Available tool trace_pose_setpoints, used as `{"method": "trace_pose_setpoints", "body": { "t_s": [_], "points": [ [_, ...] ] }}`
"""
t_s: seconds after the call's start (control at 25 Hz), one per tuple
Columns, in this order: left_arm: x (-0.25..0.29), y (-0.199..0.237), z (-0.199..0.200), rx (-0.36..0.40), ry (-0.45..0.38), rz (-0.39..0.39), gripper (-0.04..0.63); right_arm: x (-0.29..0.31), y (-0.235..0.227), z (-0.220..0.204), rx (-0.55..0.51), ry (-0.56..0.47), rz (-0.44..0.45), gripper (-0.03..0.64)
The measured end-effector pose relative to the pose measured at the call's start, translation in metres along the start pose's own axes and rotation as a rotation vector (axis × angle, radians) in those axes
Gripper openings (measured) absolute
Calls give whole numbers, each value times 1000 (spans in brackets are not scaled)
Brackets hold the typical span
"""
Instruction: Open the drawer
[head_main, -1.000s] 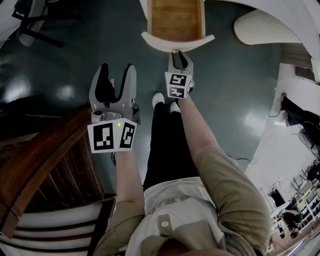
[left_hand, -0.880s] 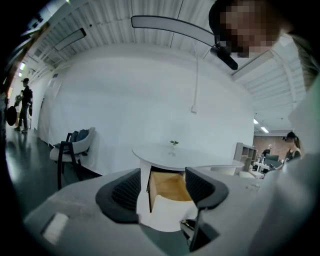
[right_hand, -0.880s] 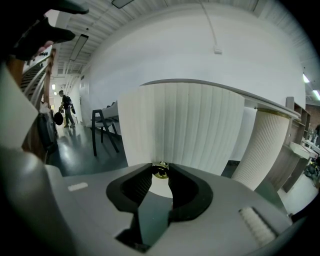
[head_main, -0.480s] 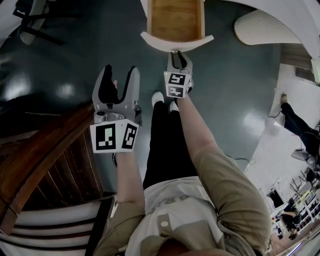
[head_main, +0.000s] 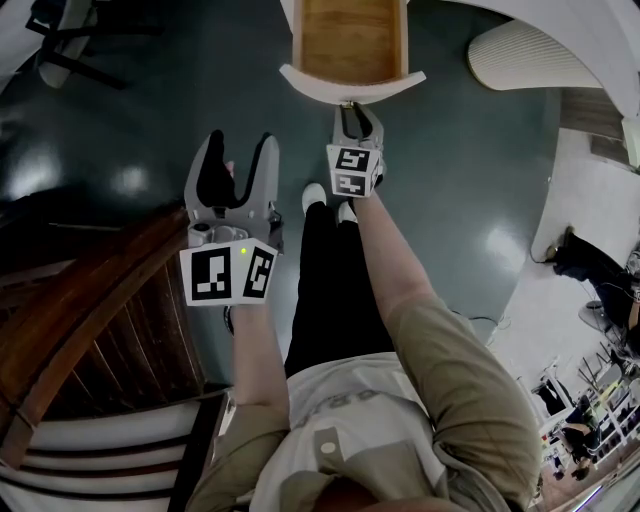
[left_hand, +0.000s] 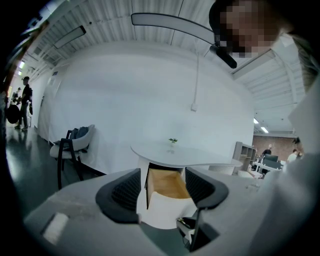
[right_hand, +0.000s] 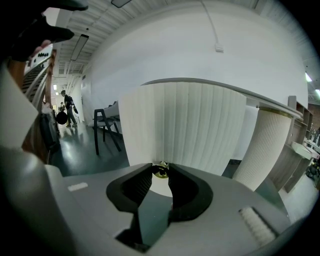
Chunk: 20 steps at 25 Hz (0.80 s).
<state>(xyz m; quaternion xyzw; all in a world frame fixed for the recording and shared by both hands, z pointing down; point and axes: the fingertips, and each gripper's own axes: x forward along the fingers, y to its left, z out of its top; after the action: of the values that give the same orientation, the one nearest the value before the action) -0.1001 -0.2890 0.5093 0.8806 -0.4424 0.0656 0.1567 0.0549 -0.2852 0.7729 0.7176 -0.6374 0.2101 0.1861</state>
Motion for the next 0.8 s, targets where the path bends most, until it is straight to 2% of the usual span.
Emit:
{"method": "trace_pose_setpoints", "body": {
  "t_s": [0.72,0.8],
  "points": [
    [4,0,-3,12,18,-7,282,4,-1,-4,-10,-28,-5,112],
    [4,-1,-1,14,22,-8,282,2,1,-1,-8,-29,0,142]
  ]
}}
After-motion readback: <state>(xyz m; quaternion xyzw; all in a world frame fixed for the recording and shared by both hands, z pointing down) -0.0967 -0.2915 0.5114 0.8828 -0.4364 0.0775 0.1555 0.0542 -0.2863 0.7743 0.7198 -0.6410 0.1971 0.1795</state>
